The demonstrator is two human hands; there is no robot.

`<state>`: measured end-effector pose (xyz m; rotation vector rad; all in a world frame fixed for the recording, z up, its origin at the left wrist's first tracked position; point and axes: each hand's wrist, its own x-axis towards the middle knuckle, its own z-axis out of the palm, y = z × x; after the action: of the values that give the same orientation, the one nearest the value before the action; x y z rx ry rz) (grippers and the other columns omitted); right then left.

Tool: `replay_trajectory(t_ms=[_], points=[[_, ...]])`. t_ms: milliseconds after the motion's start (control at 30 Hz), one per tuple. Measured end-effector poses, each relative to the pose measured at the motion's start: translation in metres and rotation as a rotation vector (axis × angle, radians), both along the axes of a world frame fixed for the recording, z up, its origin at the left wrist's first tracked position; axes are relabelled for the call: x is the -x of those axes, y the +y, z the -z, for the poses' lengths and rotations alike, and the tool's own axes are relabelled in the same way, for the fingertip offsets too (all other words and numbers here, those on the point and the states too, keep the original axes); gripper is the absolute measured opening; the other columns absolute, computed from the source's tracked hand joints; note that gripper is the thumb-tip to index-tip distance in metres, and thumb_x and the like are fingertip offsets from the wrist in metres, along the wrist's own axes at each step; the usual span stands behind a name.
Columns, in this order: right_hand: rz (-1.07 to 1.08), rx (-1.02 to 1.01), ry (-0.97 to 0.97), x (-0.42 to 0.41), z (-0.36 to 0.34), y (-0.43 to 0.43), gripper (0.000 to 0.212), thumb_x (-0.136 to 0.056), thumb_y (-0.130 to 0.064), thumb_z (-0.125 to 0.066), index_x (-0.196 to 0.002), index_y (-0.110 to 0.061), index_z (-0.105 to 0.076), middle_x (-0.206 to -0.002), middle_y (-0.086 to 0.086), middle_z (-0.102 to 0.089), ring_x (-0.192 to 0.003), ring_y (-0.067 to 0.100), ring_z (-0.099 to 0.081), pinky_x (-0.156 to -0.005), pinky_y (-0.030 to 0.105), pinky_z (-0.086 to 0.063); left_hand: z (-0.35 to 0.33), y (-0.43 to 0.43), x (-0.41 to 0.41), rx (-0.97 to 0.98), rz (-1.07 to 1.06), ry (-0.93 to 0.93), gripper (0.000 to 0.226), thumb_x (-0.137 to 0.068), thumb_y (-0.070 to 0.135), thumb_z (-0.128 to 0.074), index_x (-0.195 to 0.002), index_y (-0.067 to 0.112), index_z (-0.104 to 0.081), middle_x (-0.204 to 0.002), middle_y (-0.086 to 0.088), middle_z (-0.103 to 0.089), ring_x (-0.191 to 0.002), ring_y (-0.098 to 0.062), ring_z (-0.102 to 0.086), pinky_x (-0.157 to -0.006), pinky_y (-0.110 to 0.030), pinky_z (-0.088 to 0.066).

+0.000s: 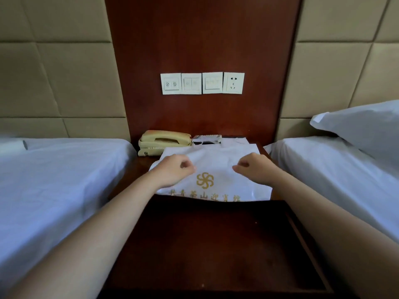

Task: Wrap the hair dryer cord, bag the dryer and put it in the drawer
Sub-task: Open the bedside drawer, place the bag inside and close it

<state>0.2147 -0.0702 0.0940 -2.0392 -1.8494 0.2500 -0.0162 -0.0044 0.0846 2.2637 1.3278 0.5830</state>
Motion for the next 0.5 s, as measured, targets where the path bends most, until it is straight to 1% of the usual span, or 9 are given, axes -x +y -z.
replay_trajectory(t_ms=[33,67,100,167,200,267,333,400,500], points=[[0.076,-0.048,-0.020,-0.004,0.001,0.009,0.032,-0.090,-0.042,-0.052,-0.096,-0.013,-0.064,-0.097,0.005,-0.064,-0.100,0.029,-0.058,-0.079,0.034,-0.046,0.000,0.013,0.000,-0.017,-0.069,-0.025,0.036,-0.083,0.051,-0.057,-0.104,0.023,-0.063,-0.120,-0.001,-0.062,-0.115,-0.021,-0.054,-0.099,-0.040,-0.044],[0.147,-0.066,-0.032,-0.007,0.003,0.017,0.038,-0.089,-0.046,-0.051,-0.108,-0.016,-0.061,-0.112,0.008,-0.060,-0.112,0.031,-0.051,-0.087,0.037,-0.044,0.001,0.022,-0.001,-0.011,-0.151,-0.013,0.049,-0.083,0.054,-0.055,-0.119,0.020,-0.056,-0.134,-0.004,-0.054,-0.124,-0.025,-0.048,-0.104,-0.043,-0.039],[0.211,-0.048,-0.023,-0.009,0.006,0.023,0.048,-0.087,-0.051,-0.051,-0.121,-0.018,-0.054,-0.126,0.010,-0.054,-0.121,0.033,-0.044,-0.095,0.041,-0.041,0.003,0.030,-0.002,0.007,-0.244,0.028,0.063,-0.084,0.056,-0.053,-0.133,0.017,-0.046,-0.143,-0.007,-0.044,-0.130,-0.029,-0.042,-0.108,-0.044,-0.035],[0.315,0.017,0.096,-0.012,0.013,0.035,0.071,-0.083,-0.061,-0.051,-0.138,-0.018,-0.036,-0.142,0.011,-0.039,-0.132,0.036,-0.033,-0.105,0.047,-0.034,0.013,0.039,-0.007,0.084,-0.414,0.112,0.085,-0.083,0.065,-0.047,-0.147,0.014,-0.022,-0.153,-0.011,-0.027,-0.139,-0.034,-0.028,-0.111,-0.047,-0.026],[0.359,0.032,0.180,-0.013,0.018,0.040,0.081,-0.081,-0.065,-0.051,-0.142,-0.017,-0.029,-0.146,0.012,-0.034,-0.134,0.036,-0.031,-0.107,0.049,-0.031,0.018,0.042,-0.010,0.127,-0.479,0.118,0.092,-0.082,0.069,-0.043,-0.150,0.014,-0.014,-0.155,-0.012,-0.021,-0.142,-0.034,-0.022,-0.112,-0.049,-0.021],[0.437,0.025,0.300,-0.013,0.026,0.050,0.093,-0.076,-0.070,-0.052,-0.145,-0.017,-0.020,-0.149,0.011,-0.029,-0.136,0.036,-0.028,-0.109,0.052,-0.028,0.028,0.051,-0.014,0.186,-0.579,0.091,0.099,-0.079,0.077,-0.036,-0.150,0.014,-0.008,-0.157,-0.012,-0.018,-0.143,-0.034,-0.017,-0.112,-0.052,-0.017],[0.486,0.023,0.339,-0.014,0.032,0.058,0.098,-0.072,-0.073,-0.053,-0.145,-0.018,-0.017,-0.150,0.010,-0.028,-0.137,0.036,-0.027,-0.108,0.052,-0.025,0.034,0.060,-0.016,0.223,-0.629,0.072,0.104,-0.074,0.081,-0.033,-0.150,0.014,-0.008,-0.156,-0.013,-0.018,-0.142,-0.035,-0.019,-0.111,-0.053,-0.018],[0.512,0.031,0.348,-0.014,0.037,0.063,0.101,-0.068,-0.075,-0.055,-0.143,-0.019,-0.018,-0.149,0.009,-0.030,-0.137,0.035,-0.026,-0.107,0.052,-0.023,0.041,0.065,-0.017,0.246,-0.641,0.067,0.109,-0.071,0.083,-0.036,-0.150,0.014,-0.004,-0.156,-0.014,-0.017,-0.142,-0.036,-0.020,-0.109,-0.053,-0.018],[0.531,0.048,0.404,-0.017,0.046,0.072,0.109,-0.063,-0.077,-0.057,-0.145,-0.021,-0.012,-0.151,0.010,-0.025,-0.139,0.036,-0.022,-0.109,0.053,-0.021,0.054,0.068,-0.017,0.247,-0.643,0.051,0.117,-0.067,0.084,-0.042,-0.150,0.012,-0.003,-0.152,-0.015,-0.027,-0.138,-0.035,-0.028,-0.108,-0.049,-0.023]])
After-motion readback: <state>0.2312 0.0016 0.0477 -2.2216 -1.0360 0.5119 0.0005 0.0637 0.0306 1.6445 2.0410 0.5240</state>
